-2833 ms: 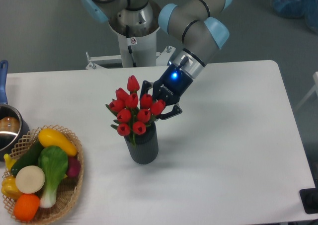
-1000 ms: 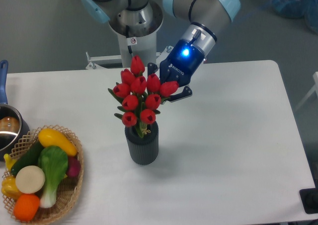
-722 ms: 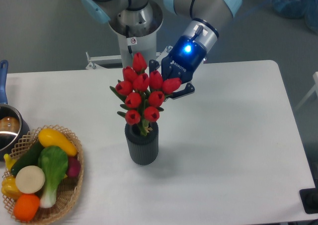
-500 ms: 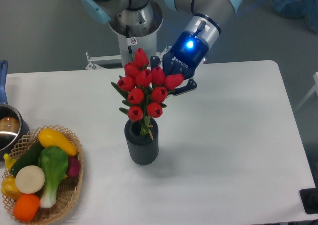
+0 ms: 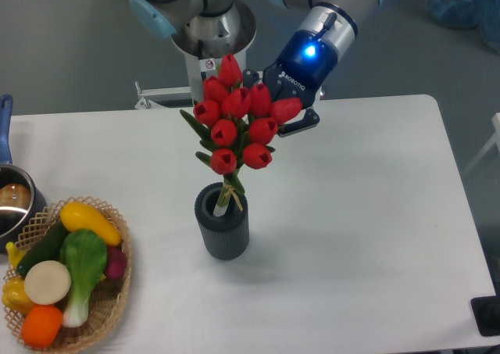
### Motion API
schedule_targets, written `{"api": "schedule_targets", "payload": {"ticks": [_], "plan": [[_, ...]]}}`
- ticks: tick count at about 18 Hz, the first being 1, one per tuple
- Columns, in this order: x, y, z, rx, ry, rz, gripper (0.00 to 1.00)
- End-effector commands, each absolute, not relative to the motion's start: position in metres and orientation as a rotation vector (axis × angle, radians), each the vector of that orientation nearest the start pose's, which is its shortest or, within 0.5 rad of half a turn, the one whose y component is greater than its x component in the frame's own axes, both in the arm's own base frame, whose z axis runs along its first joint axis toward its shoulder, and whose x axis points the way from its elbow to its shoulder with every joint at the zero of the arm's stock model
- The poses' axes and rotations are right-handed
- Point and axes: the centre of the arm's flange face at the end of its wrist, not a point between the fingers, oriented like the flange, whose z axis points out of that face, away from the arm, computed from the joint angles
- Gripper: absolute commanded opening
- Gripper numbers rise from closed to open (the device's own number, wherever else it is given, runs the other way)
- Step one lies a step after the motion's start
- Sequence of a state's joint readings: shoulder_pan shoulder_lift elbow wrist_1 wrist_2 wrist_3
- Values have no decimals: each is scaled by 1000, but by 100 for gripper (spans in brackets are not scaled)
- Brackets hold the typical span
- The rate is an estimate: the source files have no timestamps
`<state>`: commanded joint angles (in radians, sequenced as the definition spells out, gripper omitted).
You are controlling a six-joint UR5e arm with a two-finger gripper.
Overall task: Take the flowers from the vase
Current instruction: 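Lift the gripped tulips straight up out of the vase, then carry the tulip bouquet away from the vase, holding it aloft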
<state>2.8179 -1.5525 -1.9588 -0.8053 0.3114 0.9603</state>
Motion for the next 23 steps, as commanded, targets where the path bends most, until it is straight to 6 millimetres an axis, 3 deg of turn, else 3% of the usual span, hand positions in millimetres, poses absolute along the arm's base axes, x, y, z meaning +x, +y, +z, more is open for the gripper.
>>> {"api": "schedule_targets", "payload": {"ticks": [9,14,19,23], "plan": [[-357,346,464,-1834,-13,-259,11],[-375,325,472,-1791,-86,-264,11],[-383,317,472,-1785,-102,-248,11],[-407,310,486,-1790,-54,-156,11]]}}
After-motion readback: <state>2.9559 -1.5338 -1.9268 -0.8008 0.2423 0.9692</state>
